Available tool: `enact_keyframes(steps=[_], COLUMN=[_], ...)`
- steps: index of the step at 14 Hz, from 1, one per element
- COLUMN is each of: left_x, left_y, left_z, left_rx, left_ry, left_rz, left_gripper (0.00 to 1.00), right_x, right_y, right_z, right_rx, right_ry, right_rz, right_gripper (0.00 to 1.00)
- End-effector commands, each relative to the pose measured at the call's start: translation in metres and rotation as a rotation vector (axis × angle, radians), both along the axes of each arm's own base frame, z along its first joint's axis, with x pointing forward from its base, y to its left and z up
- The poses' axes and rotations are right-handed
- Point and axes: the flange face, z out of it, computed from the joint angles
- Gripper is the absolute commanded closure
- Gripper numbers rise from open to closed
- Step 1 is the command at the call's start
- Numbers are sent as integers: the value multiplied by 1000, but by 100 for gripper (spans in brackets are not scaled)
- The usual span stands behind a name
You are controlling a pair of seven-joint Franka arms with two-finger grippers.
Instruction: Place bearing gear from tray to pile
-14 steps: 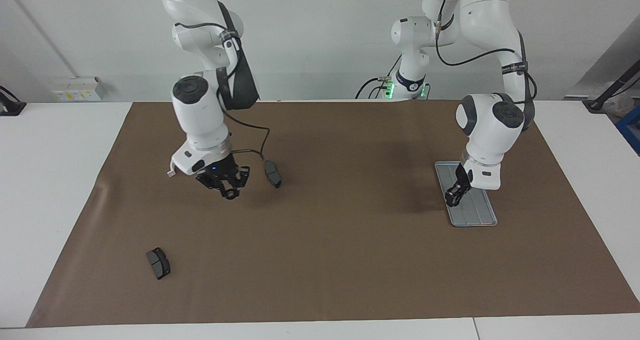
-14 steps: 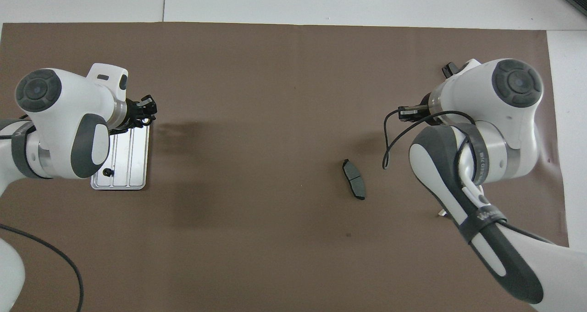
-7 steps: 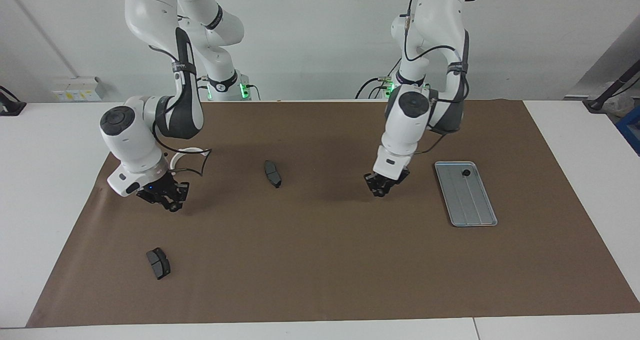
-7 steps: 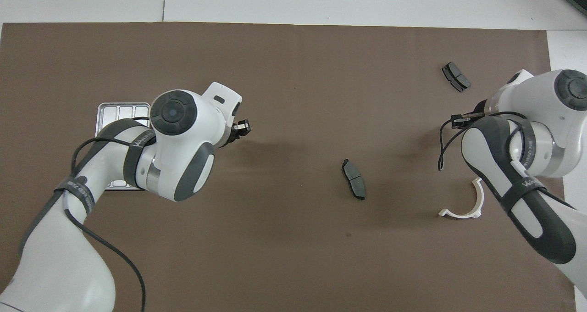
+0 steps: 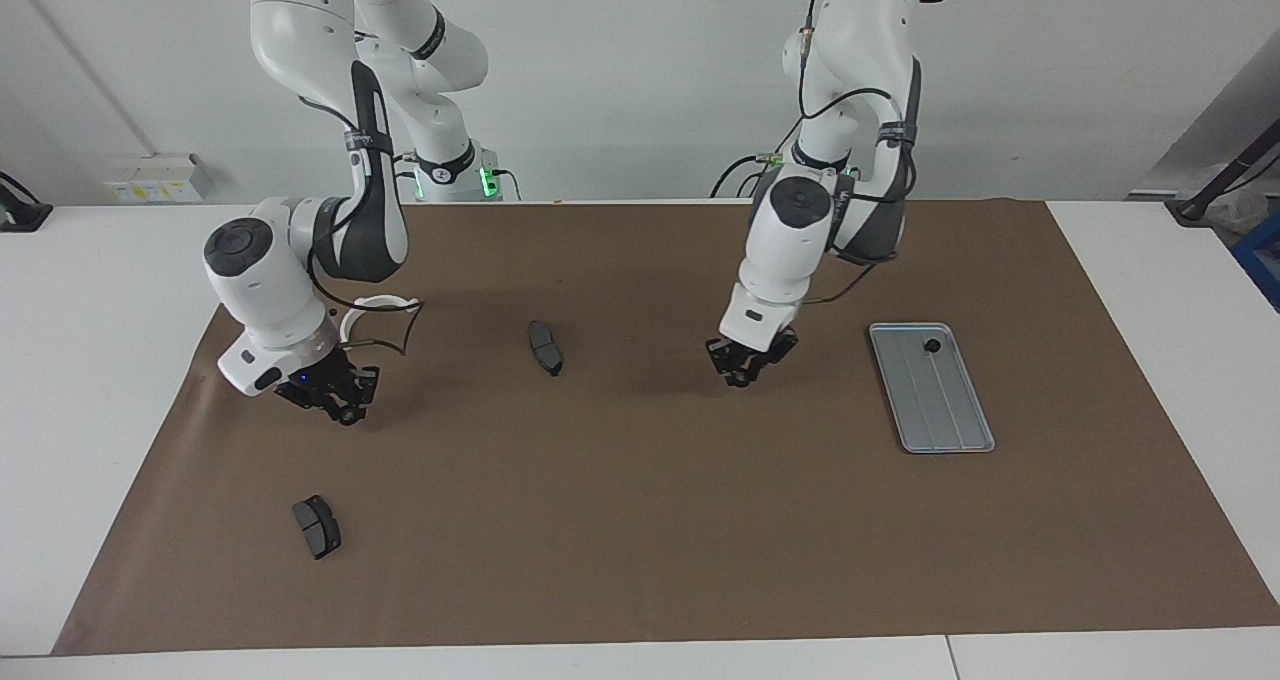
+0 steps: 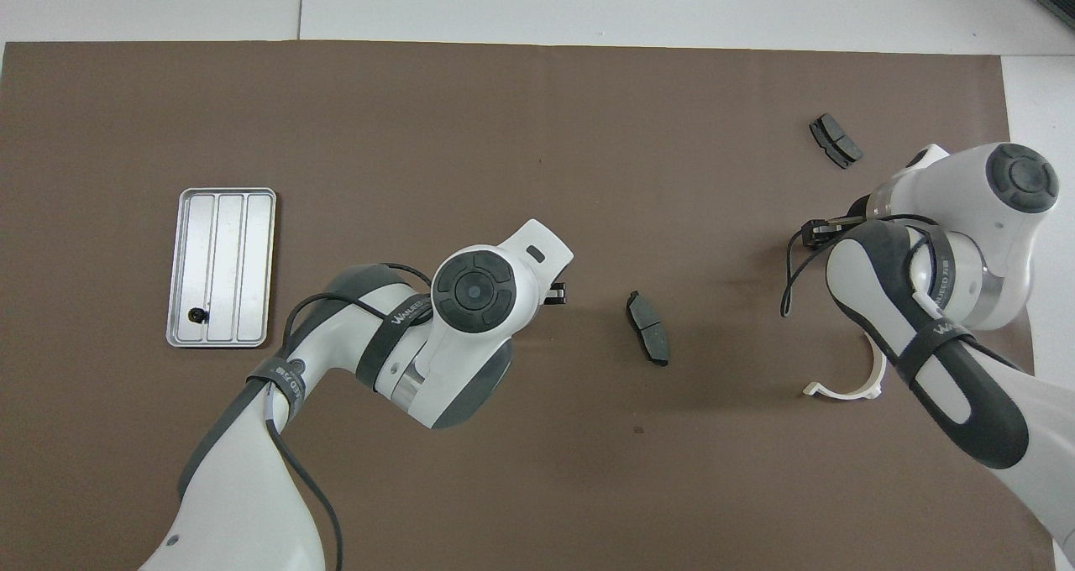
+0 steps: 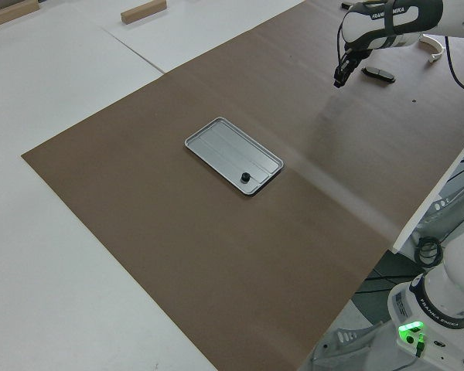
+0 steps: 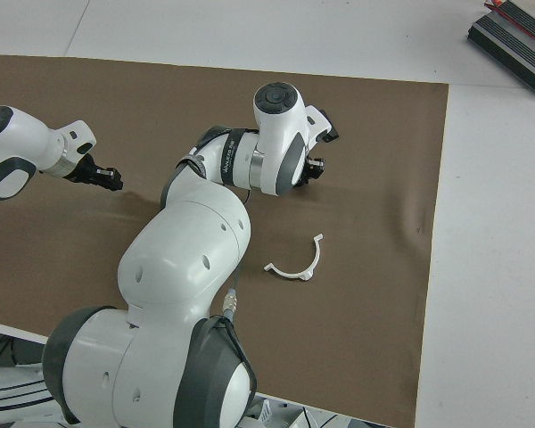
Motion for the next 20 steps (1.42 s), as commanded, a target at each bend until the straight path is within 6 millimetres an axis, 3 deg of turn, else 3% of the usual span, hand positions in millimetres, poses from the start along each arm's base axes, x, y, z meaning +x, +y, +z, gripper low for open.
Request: enact_keyframes(steps=[1, 3, 4, 7, 10, 13, 16, 18, 20], left_x=[6, 18, 31, 69, 97, 107, 95, 84, 68], left_y=[3, 15, 33, 122, 220, 302, 372, 404, 430], left_z=[4, 13, 22, 64, 80, 74, 66, 56, 42], left_rx=[-11, -12, -14, 6, 38, 66, 94, 95, 95], left_ry=[-17, -22, -28, 4, 46, 91, 161, 176, 176], left_rz=[-1, 27, 62, 230, 357, 366, 220, 159, 48], left_gripper=[12, 3, 0, 0, 0, 0, 0, 0, 0], right_x=[9, 8, 5, -6, -19, -47, -77, -92, -107], right_y=[9, 24, 41, 91, 160, 251, 337, 380, 405], right_z=[28, 59, 73, 102, 117, 115, 93, 70, 50], right_rx=[19, 30, 36, 44, 47, 54, 72, 84, 79], right_ry=[-53, -92, -94, -83, -79, -59, -55, -68, -62], right_rz=[-7, -29, -30, -57, -27, -15, -60, -54, -18], right_gripper=[0, 0, 0, 0, 0, 0, 0, 0, 0])
